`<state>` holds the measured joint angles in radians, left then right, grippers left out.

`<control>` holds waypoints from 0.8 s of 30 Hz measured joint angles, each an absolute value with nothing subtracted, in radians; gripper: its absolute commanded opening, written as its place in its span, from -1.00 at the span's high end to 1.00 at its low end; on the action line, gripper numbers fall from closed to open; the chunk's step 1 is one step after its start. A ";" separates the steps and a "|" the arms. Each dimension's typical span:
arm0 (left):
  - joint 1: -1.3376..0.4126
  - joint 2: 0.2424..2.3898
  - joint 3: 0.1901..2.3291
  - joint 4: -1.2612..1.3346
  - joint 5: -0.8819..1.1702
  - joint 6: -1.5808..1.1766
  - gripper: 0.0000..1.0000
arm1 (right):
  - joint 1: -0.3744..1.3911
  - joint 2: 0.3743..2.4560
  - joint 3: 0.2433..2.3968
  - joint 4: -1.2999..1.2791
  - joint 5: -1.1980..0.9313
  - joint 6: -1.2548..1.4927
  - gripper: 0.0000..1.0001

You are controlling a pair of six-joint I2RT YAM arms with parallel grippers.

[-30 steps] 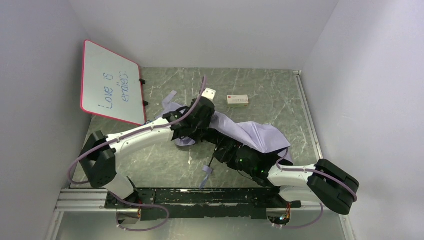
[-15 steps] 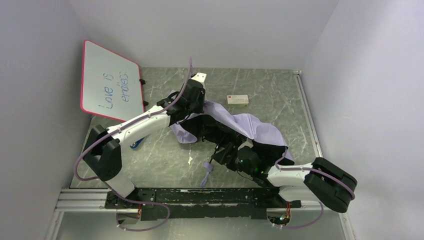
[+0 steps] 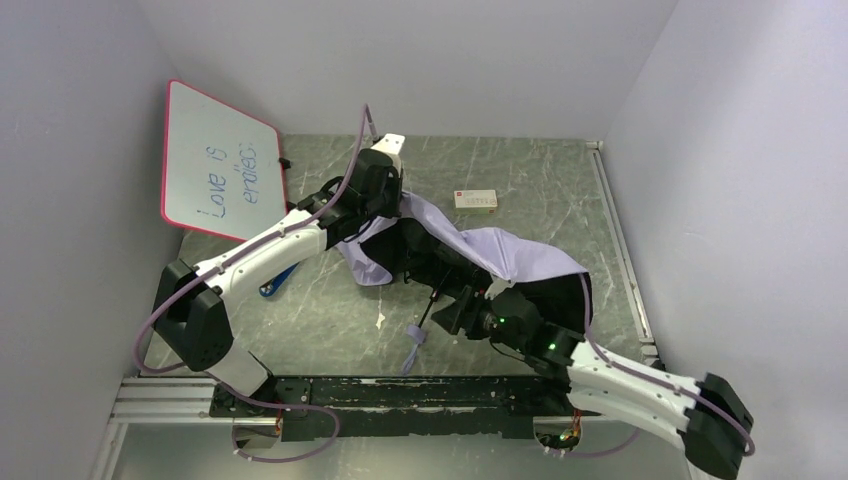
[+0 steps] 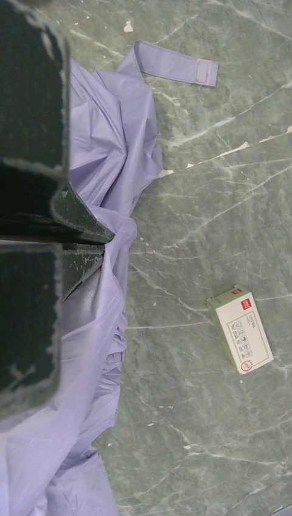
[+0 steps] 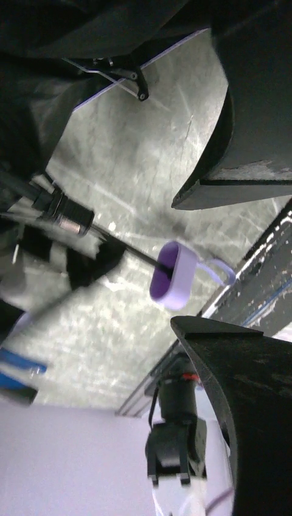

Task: Put away the umbrella

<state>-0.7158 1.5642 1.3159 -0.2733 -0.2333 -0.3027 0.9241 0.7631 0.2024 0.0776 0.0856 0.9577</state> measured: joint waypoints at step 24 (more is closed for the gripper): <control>-0.705 1.581 1.314 -0.258 -0.214 -0.310 0.90 | 0.924 0.532 1.016 -0.746 0.283 0.742 -0.29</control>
<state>-0.7052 1.5806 1.3144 -0.2577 -0.2142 -0.3096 0.9241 0.5320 1.0164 -0.7456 0.2832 0.7418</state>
